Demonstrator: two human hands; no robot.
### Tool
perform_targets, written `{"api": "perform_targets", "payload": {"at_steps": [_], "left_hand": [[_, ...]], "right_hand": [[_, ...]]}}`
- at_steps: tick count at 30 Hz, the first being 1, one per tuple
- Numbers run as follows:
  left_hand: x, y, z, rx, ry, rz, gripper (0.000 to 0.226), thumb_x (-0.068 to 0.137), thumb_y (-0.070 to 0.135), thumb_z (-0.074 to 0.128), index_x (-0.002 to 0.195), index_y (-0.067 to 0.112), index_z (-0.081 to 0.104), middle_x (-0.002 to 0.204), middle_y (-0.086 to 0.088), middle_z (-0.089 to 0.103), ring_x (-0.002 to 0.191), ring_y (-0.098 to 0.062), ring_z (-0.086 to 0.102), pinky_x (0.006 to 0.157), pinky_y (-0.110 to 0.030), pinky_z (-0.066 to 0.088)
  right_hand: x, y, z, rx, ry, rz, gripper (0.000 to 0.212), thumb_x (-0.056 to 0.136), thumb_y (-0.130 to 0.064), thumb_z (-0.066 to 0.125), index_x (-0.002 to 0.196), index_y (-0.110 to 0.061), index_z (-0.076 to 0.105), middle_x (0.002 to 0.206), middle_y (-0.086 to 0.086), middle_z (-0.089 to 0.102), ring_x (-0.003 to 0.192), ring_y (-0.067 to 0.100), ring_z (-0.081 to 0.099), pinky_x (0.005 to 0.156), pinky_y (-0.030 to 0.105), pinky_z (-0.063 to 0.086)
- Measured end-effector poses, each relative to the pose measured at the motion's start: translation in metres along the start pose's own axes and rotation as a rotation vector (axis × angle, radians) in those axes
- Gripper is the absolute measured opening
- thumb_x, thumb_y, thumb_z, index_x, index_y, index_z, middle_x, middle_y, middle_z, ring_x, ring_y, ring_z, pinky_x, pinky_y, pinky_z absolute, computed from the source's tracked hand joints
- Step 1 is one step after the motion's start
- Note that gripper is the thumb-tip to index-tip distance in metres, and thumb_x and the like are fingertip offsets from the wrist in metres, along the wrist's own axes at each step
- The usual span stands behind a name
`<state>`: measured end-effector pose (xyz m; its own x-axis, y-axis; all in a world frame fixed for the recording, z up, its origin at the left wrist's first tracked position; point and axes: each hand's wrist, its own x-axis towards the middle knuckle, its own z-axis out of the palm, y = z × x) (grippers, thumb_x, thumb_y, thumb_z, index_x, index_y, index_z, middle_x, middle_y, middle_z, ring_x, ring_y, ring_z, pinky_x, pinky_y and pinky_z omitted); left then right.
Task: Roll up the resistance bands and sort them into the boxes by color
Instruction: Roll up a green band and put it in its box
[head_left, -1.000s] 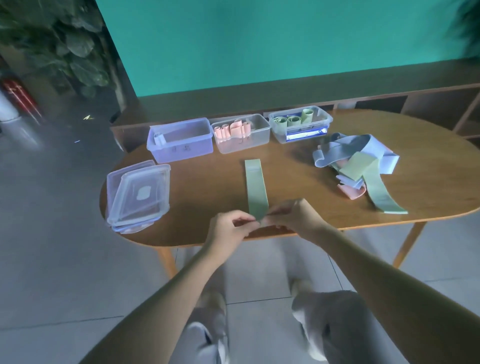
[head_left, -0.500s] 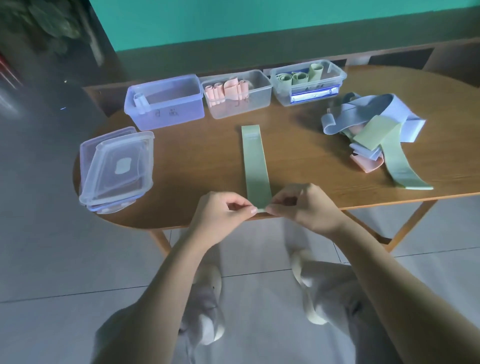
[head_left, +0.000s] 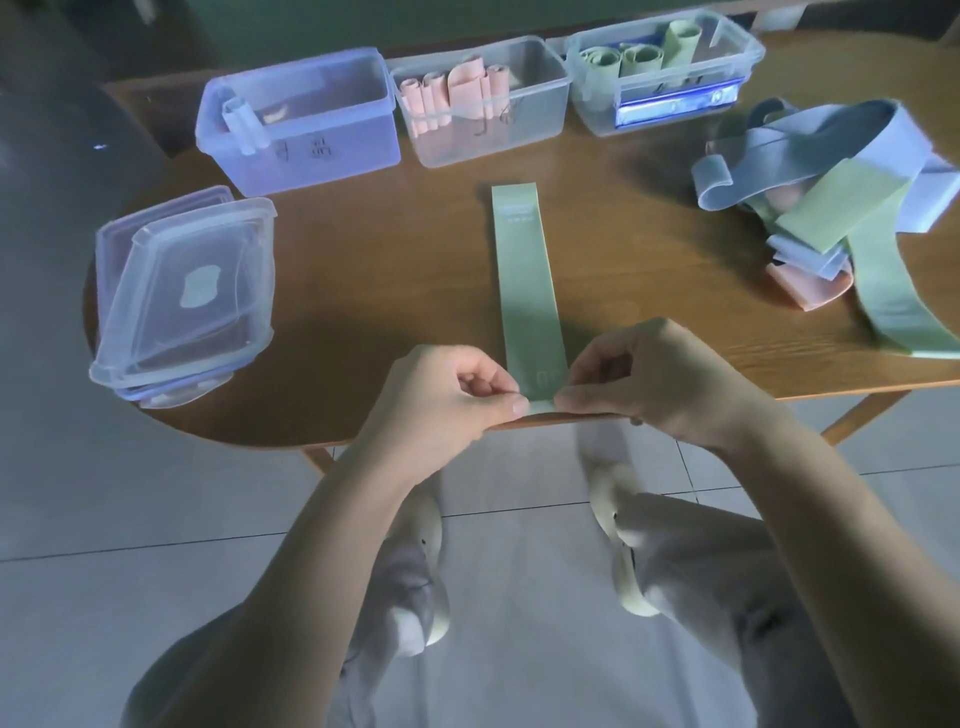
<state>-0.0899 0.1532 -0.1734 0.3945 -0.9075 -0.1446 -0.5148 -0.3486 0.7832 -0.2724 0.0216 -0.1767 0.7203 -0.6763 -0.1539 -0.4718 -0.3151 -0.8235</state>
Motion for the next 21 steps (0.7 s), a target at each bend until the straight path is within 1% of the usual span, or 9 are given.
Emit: {"api": "perform_targets", "payload": {"at_steps": [2, 4, 5, 8, 11, 14, 16, 18, 21], "left_hand": [[0.0, -0.002, 0.001, 0.023, 0.005, 0.047, 0.008, 0.08, 0.028, 0.083, 0.08, 0.028, 0.076, 0.072, 0.004, 0.068, 0.058, -0.009, 0.061, 0.051, -0.013, 0.042], [-0.001, -0.004, 0.003, 0.058, 0.014, 0.122, 0.009, 0.082, 0.023, 0.082, 0.08, 0.029, 0.075, 0.074, 0.004, 0.064, 0.061, -0.01, 0.058, 0.055, -0.013, 0.04], [-0.001, -0.005, 0.005, 0.09, 0.019, 0.175, 0.011, 0.083, 0.02, 0.08, 0.08, 0.029, 0.074, 0.074, 0.005, 0.063, 0.065, -0.011, 0.057, 0.057, -0.013, 0.04], [-0.002, -0.009, 0.009, 0.203, 0.044, 0.306, 0.014, 0.087, 0.015, 0.075, 0.083, 0.028, 0.073, 0.078, 0.008, 0.06, 0.073, -0.013, 0.058, 0.061, -0.017, 0.042], [-0.003, -0.012, 0.011, 0.236, 0.092, 0.364, 0.013, 0.088, 0.012, 0.073, 0.083, 0.025, 0.074, 0.079, 0.007, 0.06, 0.073, -0.012, 0.057, 0.062, -0.017, 0.043], [-0.007, -0.014, 0.012, 0.255, 0.12, 0.435, 0.007, 0.088, 0.016, 0.075, 0.086, 0.022, 0.076, 0.081, 0.006, 0.062, 0.071, -0.01, 0.059, 0.062, -0.02, 0.047], [-0.008, -0.015, 0.011, 0.235, 0.132, 0.452, 0.003, 0.085, 0.022, 0.08, 0.087, 0.022, 0.078, 0.081, 0.006, 0.063, 0.07, -0.009, 0.06, 0.061, -0.017, 0.047], [-0.006, -0.016, 0.011, 0.204, 0.158, 0.452, 0.006, 0.082, 0.024, 0.083, 0.085, 0.021, 0.079, 0.08, 0.007, 0.064, 0.069, -0.01, 0.06, 0.06, -0.017, 0.047], [-0.003, -0.015, 0.013, 0.178, 0.178, 0.436, 0.003, 0.082, 0.022, 0.083, 0.081, 0.022, 0.08, 0.08, 0.008, 0.066, 0.07, -0.011, 0.062, 0.06, -0.022, 0.048]], "right_hand": [[-0.002, 0.001, 0.001, 0.012, -0.007, -0.043, 0.012, 0.075, -0.024, 0.088, 0.074, -0.026, 0.076, 0.06, -0.016, 0.064, 0.053, -0.001, 0.052, 0.053, 0.012, 0.039], [-0.005, 0.002, 0.002, 0.028, -0.022, -0.138, 0.011, 0.079, -0.016, 0.085, 0.081, -0.022, 0.077, 0.066, -0.022, 0.064, 0.06, -0.002, 0.055, 0.059, 0.008, 0.038], [-0.007, 0.003, 0.002, 0.022, -0.035, -0.195, 0.009, 0.081, -0.014, 0.084, 0.085, -0.019, 0.077, 0.071, -0.023, 0.064, 0.065, -0.001, 0.057, 0.062, 0.007, 0.038], [-0.009, 0.007, 0.004, -0.063, -0.047, -0.323, 0.006, 0.086, -0.015, 0.079, 0.091, -0.019, 0.077, 0.085, -0.015, 0.065, 0.073, 0.006, 0.06, 0.067, 0.01, 0.039], [-0.01, 0.009, 0.005, -0.162, -0.001, -0.372, 0.006, 0.089, -0.018, 0.077, 0.093, -0.022, 0.078, 0.089, -0.016, 0.064, 0.075, 0.005, 0.061, 0.067, 0.011, 0.039], [-0.014, 0.012, 0.007, -0.226, 0.046, -0.389, 0.007, 0.088, -0.022, 0.077, 0.093, -0.028, 0.078, 0.09, -0.019, 0.064, 0.075, 0.002, 0.061, 0.067, 0.016, 0.041], [-0.015, 0.012, 0.008, -0.222, 0.053, -0.37, 0.007, 0.084, -0.032, 0.079, 0.091, -0.032, 0.077, 0.09, -0.019, 0.063, 0.075, 0.002, 0.06, 0.065, 0.023, 0.043], [-0.013, 0.011, 0.008, -0.2, 0.049, -0.335, 0.015, 0.078, -0.043, 0.082, 0.089, -0.035, 0.077, 0.09, -0.018, 0.063, 0.075, 0.005, 0.06, 0.065, 0.028, 0.046], [-0.009, 0.011, 0.009, -0.165, 0.061, -0.323, 0.01, 0.08, -0.041, 0.081, 0.086, -0.034, 0.077, 0.087, -0.019, 0.062, 0.075, 0.005, 0.061, 0.066, 0.036, 0.049]]}}
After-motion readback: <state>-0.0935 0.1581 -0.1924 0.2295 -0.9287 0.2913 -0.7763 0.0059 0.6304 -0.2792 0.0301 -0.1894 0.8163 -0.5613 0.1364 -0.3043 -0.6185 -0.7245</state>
